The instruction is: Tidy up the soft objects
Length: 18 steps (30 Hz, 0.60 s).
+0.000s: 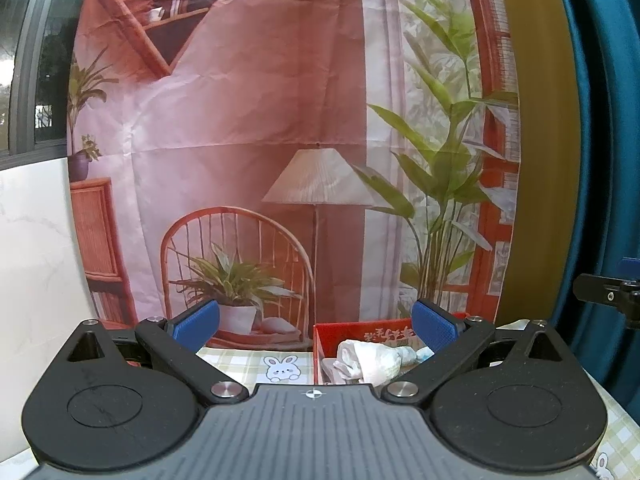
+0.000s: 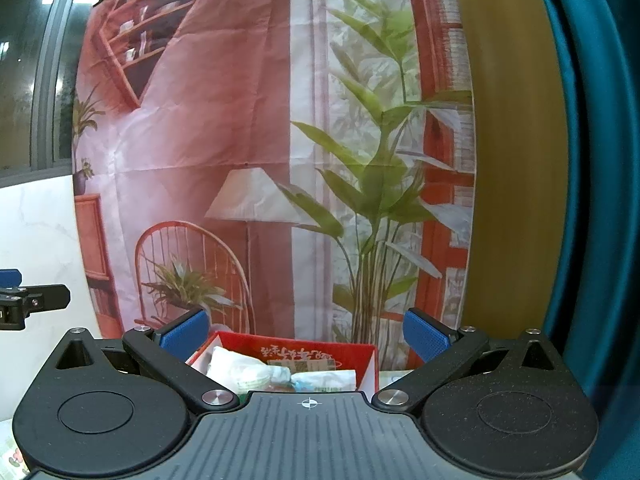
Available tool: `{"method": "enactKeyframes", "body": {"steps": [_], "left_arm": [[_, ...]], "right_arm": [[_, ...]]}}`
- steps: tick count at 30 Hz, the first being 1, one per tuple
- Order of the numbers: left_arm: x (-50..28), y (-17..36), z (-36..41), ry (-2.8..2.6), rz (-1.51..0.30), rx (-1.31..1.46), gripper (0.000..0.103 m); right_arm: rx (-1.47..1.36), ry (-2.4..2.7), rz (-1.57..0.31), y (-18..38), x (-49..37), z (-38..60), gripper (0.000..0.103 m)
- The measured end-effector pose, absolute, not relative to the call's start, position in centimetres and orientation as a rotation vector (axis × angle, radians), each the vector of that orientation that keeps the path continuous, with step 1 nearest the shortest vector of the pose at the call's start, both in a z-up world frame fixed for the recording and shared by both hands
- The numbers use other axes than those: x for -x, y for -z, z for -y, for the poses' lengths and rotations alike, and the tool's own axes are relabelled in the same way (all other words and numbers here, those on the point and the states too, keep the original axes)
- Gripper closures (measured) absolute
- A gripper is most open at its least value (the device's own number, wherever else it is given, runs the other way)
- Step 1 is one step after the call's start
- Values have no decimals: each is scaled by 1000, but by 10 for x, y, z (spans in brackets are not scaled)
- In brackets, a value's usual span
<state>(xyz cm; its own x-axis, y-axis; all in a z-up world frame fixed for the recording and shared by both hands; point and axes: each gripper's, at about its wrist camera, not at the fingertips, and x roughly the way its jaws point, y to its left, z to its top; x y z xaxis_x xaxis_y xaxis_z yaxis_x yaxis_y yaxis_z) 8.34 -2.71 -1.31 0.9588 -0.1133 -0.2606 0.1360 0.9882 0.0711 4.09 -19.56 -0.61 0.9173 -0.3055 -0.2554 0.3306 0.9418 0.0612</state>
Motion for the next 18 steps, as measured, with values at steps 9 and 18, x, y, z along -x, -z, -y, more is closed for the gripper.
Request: {"method": "enactKeyframes", "body": {"steps": [9,18], "left_arm": [[-82,13,27,120,-265,-83,0],[-85,13,24,116,-285,-75,0]], "right_arm": [[-119,335,-258,7,-45,200,0],[-117,335,-257,6,-44,201,0]]}}
